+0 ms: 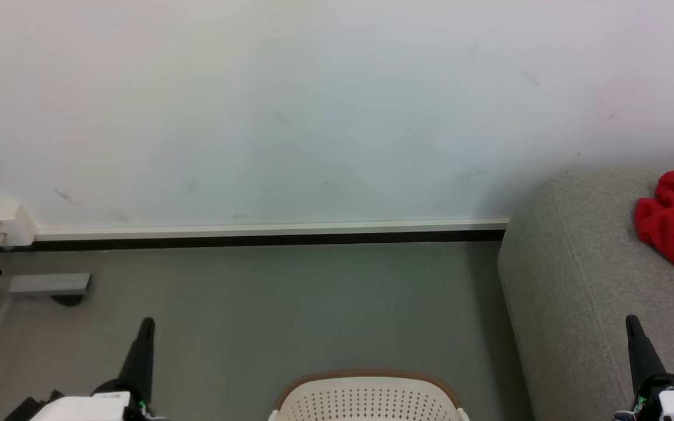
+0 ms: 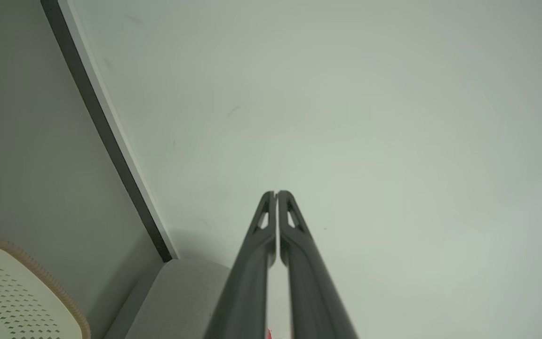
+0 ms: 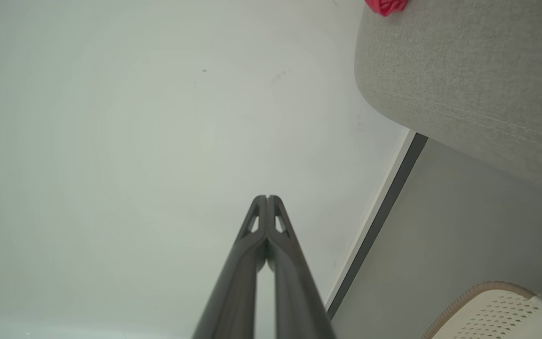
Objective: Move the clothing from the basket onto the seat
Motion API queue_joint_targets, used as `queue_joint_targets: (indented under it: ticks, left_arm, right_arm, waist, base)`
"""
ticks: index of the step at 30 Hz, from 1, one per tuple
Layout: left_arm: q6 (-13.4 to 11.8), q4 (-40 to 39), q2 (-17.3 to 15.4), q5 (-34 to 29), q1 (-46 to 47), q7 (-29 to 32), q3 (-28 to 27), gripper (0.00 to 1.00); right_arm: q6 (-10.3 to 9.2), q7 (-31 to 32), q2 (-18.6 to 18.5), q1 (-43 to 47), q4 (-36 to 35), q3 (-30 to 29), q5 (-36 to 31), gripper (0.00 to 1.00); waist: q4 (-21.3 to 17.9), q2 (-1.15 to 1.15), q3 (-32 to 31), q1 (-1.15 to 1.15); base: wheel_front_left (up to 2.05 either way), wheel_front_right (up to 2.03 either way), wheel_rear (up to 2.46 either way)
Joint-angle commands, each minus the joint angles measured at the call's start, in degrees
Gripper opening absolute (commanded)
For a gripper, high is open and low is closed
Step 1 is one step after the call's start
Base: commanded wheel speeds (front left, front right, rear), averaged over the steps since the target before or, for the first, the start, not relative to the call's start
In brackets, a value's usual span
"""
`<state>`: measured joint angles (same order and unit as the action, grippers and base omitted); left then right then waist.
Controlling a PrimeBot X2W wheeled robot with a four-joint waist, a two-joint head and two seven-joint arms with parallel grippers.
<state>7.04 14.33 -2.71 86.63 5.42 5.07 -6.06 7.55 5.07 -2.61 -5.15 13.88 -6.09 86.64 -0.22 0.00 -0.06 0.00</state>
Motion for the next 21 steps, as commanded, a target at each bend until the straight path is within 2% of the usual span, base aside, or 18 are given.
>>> queue_joint_targets:
  ticks: [1, 14, 21]
  left_arm:
    - [0.3, -0.3, -0.3, 1.0, 0.5, 0.4, -0.3, 0.00]
    - [0.6, -0.4, -0.3, 6.2, 1.1, 1.7, -0.6, 0.00]
    - [0.6, -0.4, -0.3, 6.1, 1.1, 1.7, -0.6, 0.00]
  right_arm:
    - [-0.10, 0.3, -0.5, -0.8, 0.0, -0.3, 1.1, 0.00]
    - [-0.12, 1.6, -0.5, -1.5, 0.2, -0.6, 6.0, 0.00]
    - [-0.12, 1.7, -0.5, -1.5, 0.2, -0.6, 5.8, 0.00]
  waist:
    - [0.0, 0.00, 0.0, 0.00]
    - [0.2, 0.00, 0.2, 0.00]
    - [0.2, 0.00, 0.2, 0.00]
  base:
    - [0.00, 0.00, 0.00]
    - [0.00, 0.00, 0.00]
    - [0.00, 0.00, 0.00]
